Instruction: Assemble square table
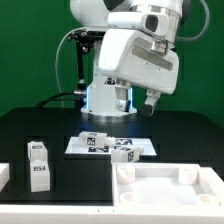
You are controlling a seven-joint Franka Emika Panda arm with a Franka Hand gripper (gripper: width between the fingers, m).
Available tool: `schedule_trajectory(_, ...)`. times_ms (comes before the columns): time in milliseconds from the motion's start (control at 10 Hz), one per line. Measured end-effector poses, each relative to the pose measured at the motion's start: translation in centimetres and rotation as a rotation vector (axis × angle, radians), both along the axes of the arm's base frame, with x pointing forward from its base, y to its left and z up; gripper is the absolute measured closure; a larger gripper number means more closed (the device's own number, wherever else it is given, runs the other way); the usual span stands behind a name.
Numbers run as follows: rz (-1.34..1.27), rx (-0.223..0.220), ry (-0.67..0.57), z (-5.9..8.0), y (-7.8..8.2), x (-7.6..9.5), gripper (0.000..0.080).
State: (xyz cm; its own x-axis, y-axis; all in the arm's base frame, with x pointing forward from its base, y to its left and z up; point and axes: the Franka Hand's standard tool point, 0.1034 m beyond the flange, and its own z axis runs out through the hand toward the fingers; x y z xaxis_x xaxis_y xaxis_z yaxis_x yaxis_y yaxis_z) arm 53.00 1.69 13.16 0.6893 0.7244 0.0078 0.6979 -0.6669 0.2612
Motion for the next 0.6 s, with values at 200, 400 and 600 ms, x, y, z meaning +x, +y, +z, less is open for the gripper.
schedule_trajectory(200,-0.219,0.06,0.028,-0.8,-0.8,-0.3,0.0151)
schedule_trajectory(400,-0.487,0.146,0.107,-2.5,-1.2,-1.4,0.0151)
schedule_trajectory(600,-0.692,0.217,0.181,-3.2,-1.4,-2.0,0.0151)
